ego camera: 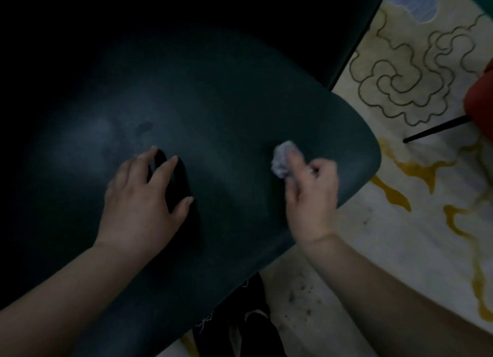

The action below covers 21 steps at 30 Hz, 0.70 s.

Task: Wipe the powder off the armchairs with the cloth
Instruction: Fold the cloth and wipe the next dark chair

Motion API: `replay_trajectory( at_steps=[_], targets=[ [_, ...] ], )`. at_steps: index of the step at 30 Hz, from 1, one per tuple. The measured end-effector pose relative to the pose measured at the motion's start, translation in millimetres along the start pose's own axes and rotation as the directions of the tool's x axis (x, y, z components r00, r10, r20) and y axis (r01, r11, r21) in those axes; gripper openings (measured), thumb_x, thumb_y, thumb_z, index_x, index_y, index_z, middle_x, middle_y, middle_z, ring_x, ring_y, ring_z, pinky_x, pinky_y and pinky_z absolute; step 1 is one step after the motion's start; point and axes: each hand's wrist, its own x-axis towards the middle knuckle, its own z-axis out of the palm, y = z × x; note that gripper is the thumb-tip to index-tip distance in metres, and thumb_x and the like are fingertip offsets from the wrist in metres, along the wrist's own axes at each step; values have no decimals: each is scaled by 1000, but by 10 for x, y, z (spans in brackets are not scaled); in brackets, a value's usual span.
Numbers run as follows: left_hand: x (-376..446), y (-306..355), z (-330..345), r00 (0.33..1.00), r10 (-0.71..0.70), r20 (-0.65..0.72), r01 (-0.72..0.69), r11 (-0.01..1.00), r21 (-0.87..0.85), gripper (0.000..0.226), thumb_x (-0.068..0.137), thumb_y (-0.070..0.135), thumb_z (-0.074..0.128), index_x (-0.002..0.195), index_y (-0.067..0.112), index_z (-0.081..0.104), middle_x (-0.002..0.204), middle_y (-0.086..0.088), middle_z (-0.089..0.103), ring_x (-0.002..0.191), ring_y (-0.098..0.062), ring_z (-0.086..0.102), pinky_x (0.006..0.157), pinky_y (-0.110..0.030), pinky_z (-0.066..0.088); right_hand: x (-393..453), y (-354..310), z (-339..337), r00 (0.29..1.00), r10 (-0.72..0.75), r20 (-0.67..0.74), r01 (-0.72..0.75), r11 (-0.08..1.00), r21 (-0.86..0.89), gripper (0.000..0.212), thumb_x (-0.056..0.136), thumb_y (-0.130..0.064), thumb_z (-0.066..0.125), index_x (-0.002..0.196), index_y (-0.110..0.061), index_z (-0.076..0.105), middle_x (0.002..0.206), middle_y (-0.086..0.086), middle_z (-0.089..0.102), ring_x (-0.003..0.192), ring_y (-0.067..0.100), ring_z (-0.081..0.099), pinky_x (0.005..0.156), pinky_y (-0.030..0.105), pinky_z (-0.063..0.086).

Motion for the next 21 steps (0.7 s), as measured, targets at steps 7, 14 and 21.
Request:
replay_trajectory(
  at_steps=[7,14,21],
  targets=[
    [6,-1,74,999,14,-33,-14,1000,-6,71,76,42,72,137,13,50,142,-15,40,130,-38,35,101,-59,38,239,388,-90,997,50,-65,-52,998,-32,46,86,-12,47,130,-18,59,95,21,48,82,35,50,71,42,48],
    [139,137,75,999,22,-41,-22,1000,-15,69,78,44,69,137,14,49,143,-14,40,130,-37,35,104,-58,36,142,218,-24,999,42,-31,-41,999,24,50,86,-15,43,134,-19,55,98,16,44,86,29,45,78,34,41],
    [322,341,64,998,60,-35,-61,998,-24,71,78,47,68,139,16,47,144,-13,38,131,-36,34,105,-56,35,517,583,-134,893,415,-174,-414,909,47,44,87,-9,58,130,-20,58,105,20,46,90,33,49,85,41,47]
  ],
)
